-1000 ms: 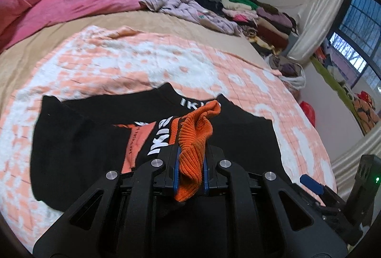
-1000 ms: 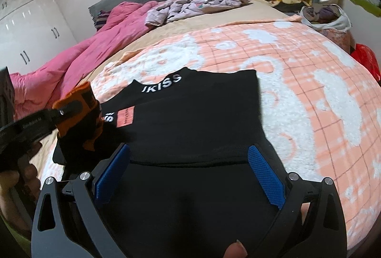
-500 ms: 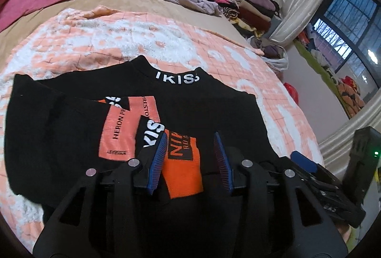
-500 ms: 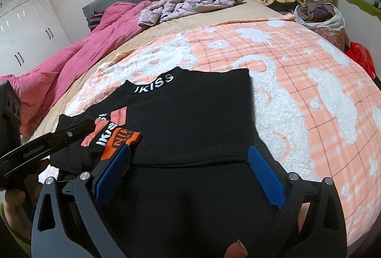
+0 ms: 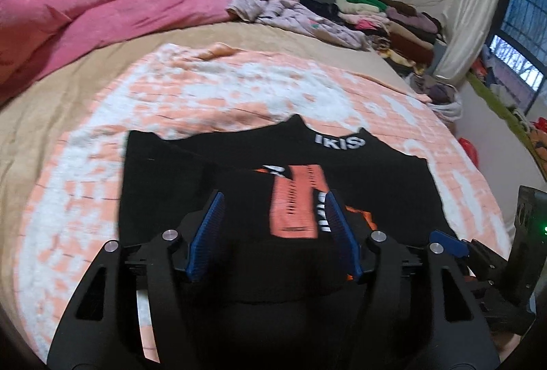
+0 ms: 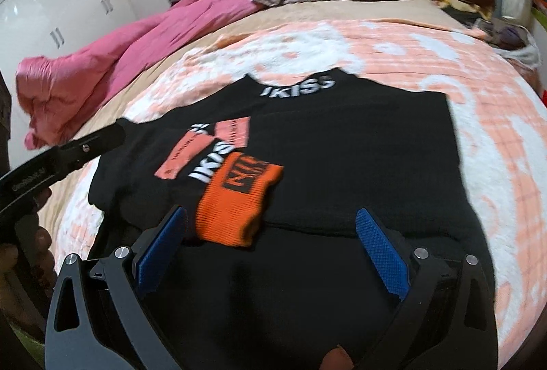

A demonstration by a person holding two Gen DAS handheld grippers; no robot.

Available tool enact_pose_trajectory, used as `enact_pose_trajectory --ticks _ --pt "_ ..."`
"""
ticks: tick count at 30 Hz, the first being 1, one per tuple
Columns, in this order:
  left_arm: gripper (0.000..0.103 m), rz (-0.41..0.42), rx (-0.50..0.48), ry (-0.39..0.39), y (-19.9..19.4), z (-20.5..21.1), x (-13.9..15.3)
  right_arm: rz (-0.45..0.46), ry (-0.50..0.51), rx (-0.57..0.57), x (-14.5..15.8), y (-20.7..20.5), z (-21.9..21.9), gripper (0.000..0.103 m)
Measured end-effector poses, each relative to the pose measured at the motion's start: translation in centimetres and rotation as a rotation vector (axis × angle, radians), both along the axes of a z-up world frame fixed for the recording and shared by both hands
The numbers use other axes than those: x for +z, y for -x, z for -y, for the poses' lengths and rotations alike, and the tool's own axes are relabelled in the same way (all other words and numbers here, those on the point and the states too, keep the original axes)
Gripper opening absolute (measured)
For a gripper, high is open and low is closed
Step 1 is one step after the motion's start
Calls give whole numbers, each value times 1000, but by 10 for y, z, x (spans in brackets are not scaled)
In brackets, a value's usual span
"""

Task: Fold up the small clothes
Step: 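Lower the second sock onto the sweatshirt and open the left tool, then close the right tool on an orange sock cuff and lift it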

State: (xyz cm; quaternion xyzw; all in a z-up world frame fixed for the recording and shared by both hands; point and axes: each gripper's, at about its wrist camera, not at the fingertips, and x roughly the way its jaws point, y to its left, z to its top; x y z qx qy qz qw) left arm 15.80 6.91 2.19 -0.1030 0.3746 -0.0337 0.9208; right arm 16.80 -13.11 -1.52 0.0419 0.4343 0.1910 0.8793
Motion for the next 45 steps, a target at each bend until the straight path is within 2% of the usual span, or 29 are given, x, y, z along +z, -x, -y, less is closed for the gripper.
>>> enact_pose_trajectory --ticks 5,6,8,11,13,17,19,20,21,24,28,37,40,45 --pt "57 10 56 -3 5 -24 1 -31 11 34 -12 -14 -23 97" --pt "63 10 65 -1 7 -28 1 -35 6 34 -14 -17 -25 96" --pt "66 10 83 -3 8 -36 1 -57 -1 32 -18 -23 -29 84" --pt "66 10 104 5 10 -48 0 -82 -13 20 -25 -32 -32 80" --pt "66 12 113 11 12 -53 0 -104 -33 14 -31 -37 -32 68" --pt "66 16 139 23 13 -66 -1 -106 -50 9 -40 -42 -34 56" --pt "66 16 156 33 15 -74 -2 -103 -61 15 -40 -42 -36 36" --pt "66 14 163 35 15 -77 -3 -105 -68 29 -40 -42 -38 31" --pt "66 12 167 37 15 -78 -3 -105 -64 51 -39 -42 -42 18" --pt "66 13 174 53 17 -86 -3 -76 -21 71 -34 -37 -49 10" --pt "66 17 199 58 19 -97 -2 -31 -34 94 -21 -29 -49 9" --pt "66 29 229 64 24 -109 4 113 -56 126 28 -12 -39 9" --pt "66 31 234 69 24 -111 5 168 -69 119 47 -8 -27 8" --pt "66 27 220 56 22 -104 5 245 -32 68 67 -8 -6 8"
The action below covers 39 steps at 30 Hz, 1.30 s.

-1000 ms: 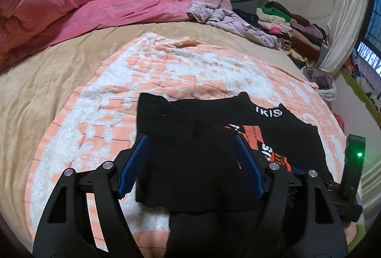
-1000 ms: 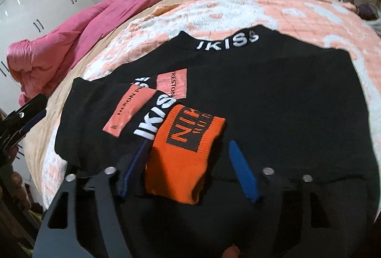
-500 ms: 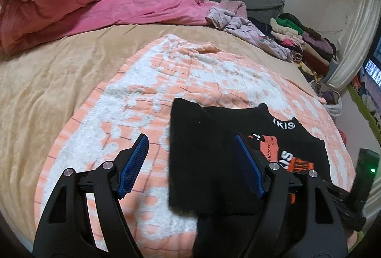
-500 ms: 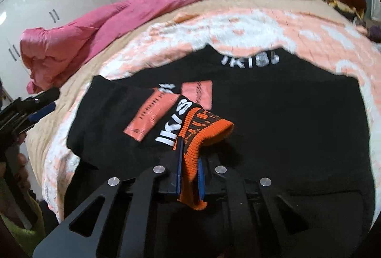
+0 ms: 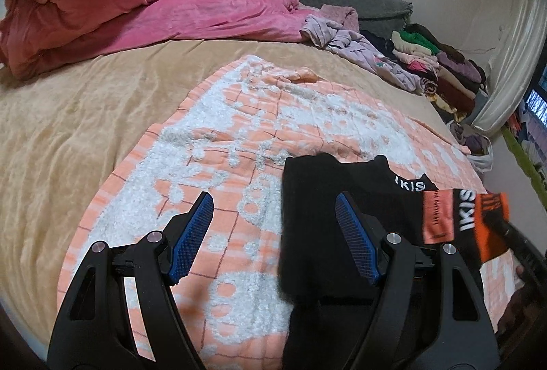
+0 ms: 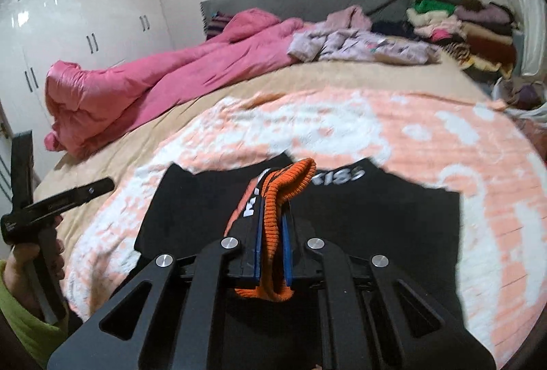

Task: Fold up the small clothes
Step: 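Close the right tool on an orange sock cuff and lift it, then lower the sock back onto the sweatshirt body and open the right tool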

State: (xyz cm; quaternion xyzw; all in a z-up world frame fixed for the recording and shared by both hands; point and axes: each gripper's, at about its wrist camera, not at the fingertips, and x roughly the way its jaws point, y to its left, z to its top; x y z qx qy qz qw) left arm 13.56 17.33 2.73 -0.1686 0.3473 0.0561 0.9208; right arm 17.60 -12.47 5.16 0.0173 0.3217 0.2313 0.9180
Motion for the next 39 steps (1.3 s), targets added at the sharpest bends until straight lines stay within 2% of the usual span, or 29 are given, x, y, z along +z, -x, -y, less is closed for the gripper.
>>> enact_pose_trajectory --ticks 5,14,31,39 --pt "66 -1 -15 -7 -1 9 0 -15 -63 -53 2 -4 32 8" --pt "66 -18 -73 -29 -9 34 -2 -33 -73 -142 -9 -8 71 8" --pt "66 -57 -180 -62 -23 85 -15 -86 -71 -197 -33 -14 87 8" --pt "66 -71 -237 -60 -24 105 -21 -138 -74 -242 -51 -18 99 10"
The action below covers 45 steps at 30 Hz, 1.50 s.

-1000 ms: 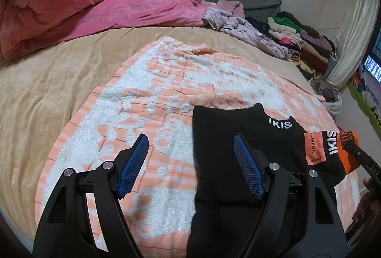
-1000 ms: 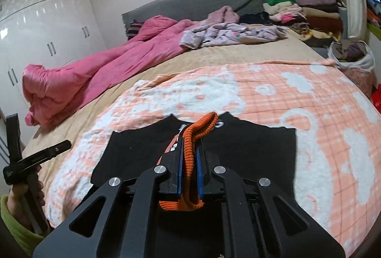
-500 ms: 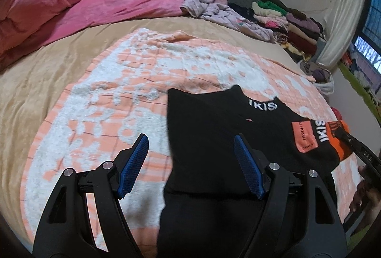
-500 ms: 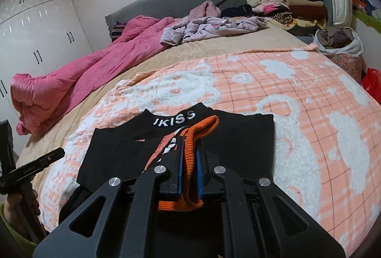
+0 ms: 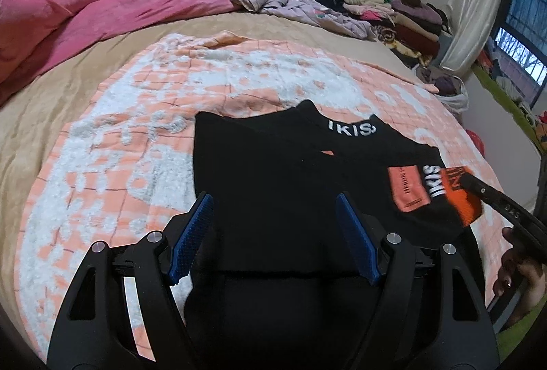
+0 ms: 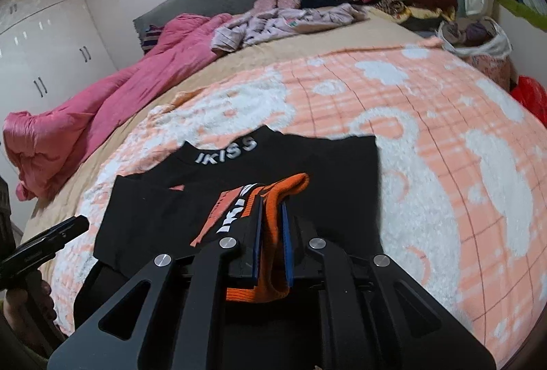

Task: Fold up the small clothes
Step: 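Lower the sock back onto the sweatshirt body and open the right tool, then move both tools back toward the sweatshirt hem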

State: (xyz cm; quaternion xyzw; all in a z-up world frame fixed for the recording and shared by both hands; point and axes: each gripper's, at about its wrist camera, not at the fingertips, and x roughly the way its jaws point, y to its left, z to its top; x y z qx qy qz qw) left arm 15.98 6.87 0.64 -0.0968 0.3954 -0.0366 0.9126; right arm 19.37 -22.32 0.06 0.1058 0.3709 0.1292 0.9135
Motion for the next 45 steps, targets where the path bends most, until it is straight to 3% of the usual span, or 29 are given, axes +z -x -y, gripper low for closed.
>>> enact_pose_trajectory --ticks 9,13,18,22,28,35,45 --pt "66 -13 -30 -30 -6 17 -8 -9 1 -36 -4 9 19 11" --pt "66 -23 -42 -60 -11 25 -14 -22 24 -5 -6 13 11 26" --pt "66 -57 -63 -92 -20 32 -26 -29 47 73 -7 17 -14 28" --pt "66 -85 -66 -116 -22 35 -36 -27 84 138 -8 19 -39 42" --pt "66 -103 -69 -100 -21 31 -42 -39 135 174 -14 16 -58 51" --pt "66 -105 -71 -97 -20 29 -43 -147 199 149 -51 4 -53 52" --pt "66 -94 -66 -73 -13 24 -35 -138 132 120 -37 12 -45 57"
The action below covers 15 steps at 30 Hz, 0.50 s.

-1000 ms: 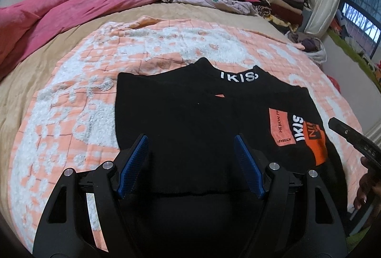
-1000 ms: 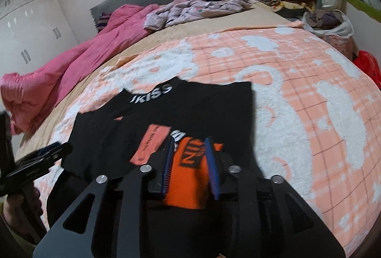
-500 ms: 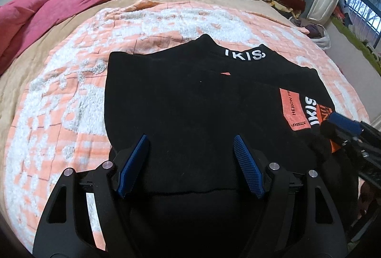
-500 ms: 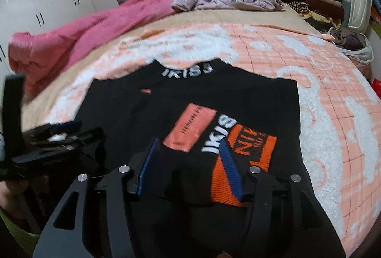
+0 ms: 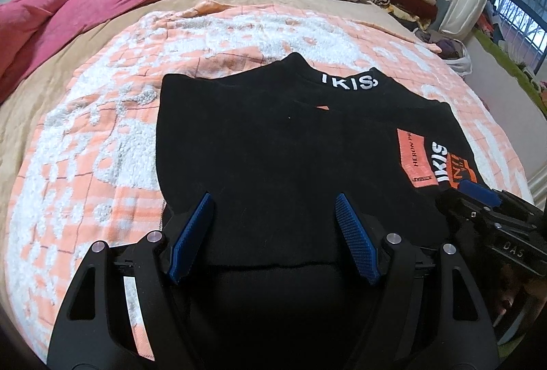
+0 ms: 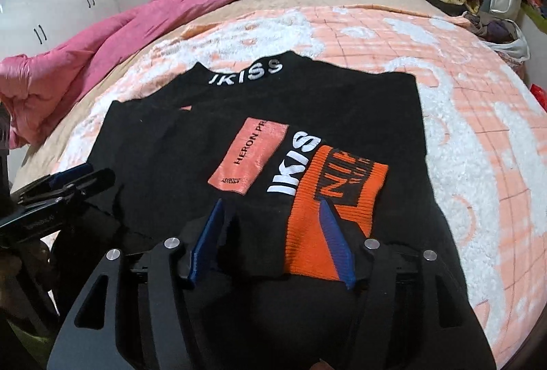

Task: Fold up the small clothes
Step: 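Move both tools back toward the sweatshirt hem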

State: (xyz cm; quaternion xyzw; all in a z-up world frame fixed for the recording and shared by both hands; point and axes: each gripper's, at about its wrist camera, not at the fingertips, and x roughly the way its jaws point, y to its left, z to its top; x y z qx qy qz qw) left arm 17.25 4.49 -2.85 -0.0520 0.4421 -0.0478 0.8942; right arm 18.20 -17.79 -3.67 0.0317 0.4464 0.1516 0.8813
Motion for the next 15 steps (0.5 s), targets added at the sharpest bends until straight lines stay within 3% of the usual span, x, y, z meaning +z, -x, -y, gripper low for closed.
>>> enact_pose_trajectory --ticks 10,15 --pt "67 37 7 -4 8 -2 18 64 -38 -5 28 12 -1 89" --pt "74 58 27 -10 11 -5 30 79 -38 -9 37 17 -2 95"
